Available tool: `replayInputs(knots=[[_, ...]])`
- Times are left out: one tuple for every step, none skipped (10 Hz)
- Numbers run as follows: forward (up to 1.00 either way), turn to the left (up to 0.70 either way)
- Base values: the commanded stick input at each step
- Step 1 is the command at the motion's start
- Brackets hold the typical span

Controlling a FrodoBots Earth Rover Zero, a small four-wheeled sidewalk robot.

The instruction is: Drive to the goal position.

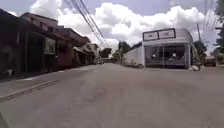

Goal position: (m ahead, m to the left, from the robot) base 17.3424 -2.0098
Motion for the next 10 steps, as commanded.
replayInputs(knots=[[1.00, 0.00], [1.00, 0.00], [1.00, 0.00], [1.00, 0.00], [1.00, 0.00], [1.00, 0.00], [1.00, 0.00], [1.00, 0.00], [1.00, 0.00], [1.00, 0.00]])
